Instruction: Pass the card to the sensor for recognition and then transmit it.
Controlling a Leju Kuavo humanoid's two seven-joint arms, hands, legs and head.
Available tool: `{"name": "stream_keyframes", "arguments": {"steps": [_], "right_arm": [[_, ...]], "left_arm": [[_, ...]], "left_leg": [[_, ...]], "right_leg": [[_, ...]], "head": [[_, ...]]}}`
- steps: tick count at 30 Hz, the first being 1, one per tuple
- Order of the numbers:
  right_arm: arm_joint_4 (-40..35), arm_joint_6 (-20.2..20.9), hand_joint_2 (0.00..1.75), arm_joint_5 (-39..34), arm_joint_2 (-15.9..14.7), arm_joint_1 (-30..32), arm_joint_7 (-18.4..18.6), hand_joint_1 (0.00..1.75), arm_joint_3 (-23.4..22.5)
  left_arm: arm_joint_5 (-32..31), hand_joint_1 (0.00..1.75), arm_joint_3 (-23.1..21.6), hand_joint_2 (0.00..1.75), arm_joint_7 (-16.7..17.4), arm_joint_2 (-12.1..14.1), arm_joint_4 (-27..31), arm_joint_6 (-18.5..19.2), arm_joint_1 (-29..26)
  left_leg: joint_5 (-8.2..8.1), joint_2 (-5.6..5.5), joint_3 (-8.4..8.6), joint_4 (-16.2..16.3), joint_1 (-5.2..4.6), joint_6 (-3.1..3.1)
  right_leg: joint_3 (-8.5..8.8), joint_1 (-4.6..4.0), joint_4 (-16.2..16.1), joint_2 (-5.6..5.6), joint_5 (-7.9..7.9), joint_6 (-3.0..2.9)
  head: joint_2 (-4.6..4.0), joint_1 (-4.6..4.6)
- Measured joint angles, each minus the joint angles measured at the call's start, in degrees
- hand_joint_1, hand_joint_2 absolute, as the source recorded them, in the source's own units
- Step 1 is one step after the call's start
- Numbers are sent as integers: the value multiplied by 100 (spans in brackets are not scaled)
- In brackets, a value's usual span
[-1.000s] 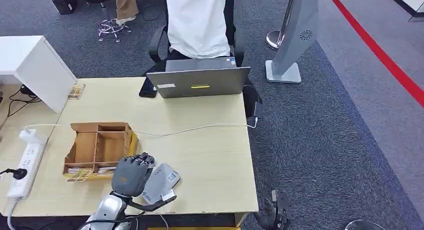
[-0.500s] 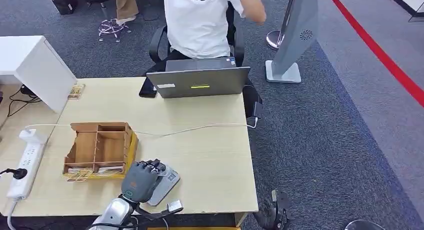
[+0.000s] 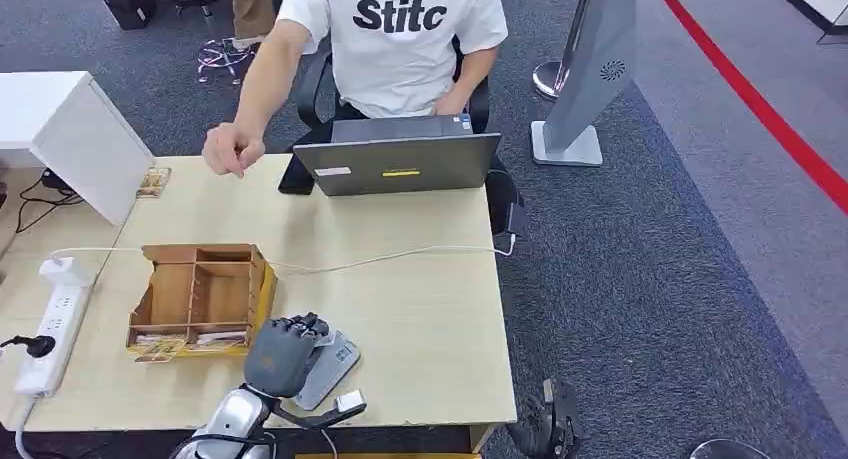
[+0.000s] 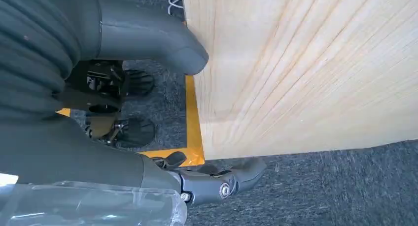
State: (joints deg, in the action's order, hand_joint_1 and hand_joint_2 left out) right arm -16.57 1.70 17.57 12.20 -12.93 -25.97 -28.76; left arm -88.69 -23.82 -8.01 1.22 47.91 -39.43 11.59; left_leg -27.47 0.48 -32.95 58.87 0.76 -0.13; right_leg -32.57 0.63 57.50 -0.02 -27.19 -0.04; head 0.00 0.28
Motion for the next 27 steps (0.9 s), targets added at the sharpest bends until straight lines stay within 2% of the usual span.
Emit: {"name": "stream_keyframes", "arguments": {"steps": [2, 5, 8, 11, 16, 19, 23, 27], "right_arm": [[0, 0, 175, -2, 0, 1, 2, 0, 4], [0, -22, 175, -2, 0, 1, 20, 0, 28], [0, -33, 175, -7, 0, 0, 35, 0, 42], [0, -44, 175, -15, 0, -1, 42, 0, 57], [0, -55, 175, -20, 0, -1, 70, 0, 107], [0, -52, 175, -28, 0, 0, 72, 0, 127], [0, -50, 175, -44, 0, 0, 74, 0, 133], [0, -50, 175, -50, 0, 0, 76, 0, 138]], "left_arm": [[-77, 175, -72, 175, 511, 110, 171, -37, -33], [-110, 175, -451, 175, 1401, 468, 768, -53, -17], [-116, 175, -586, 175, 1697, 783, 1408, -57, 51], [-116, 175, -570, 175, 1629, 1026, 1937, -55, 122], [-116, 175, -411, 175, 1389, 1185, 2398, -55, 158], [-116, 175, -203, 175, 1188, 1216, 2641, -55, 154], [-99, 175, 313, 175, 705, 1176, 2855, -55, 107], [-86, 175, 689, 175, 578, 1119, 2979, -53, 27]], "left_leg": [[1, 2, 0, 0, 2, -1], [3, 0, -1, 0, 4, 1], [4, 0, -1, 0, 6, 1], [4, 0, -2, -1, 6, 0], [4, 1, -3, 0, 5, 0], [4, 2, -3, 0, 5, 0], [4, 2, -2, -1, 5, 0], [5, 1, -1, -1, 6, -1]], "right_leg": [[-3, -2, 0, 3, 0, 0], [-3, -4, 1, 1, 0, -1], [-3, -7, 1, 0, 0, -1], [-3, -7, 2, 1, 0, -1], [-2, -6, 2, 2, 1, 0], [-2, -6, 2, 2, 1, 0], [-3, -6, 2, 2, 1, 0], [-3, -7, 2, 2, 1, 0]], "head": [[0, 0], [0, -2], [0, -2], [0, -2], [0, 0], [0, 0], [0, -2], [0, 0]]}}
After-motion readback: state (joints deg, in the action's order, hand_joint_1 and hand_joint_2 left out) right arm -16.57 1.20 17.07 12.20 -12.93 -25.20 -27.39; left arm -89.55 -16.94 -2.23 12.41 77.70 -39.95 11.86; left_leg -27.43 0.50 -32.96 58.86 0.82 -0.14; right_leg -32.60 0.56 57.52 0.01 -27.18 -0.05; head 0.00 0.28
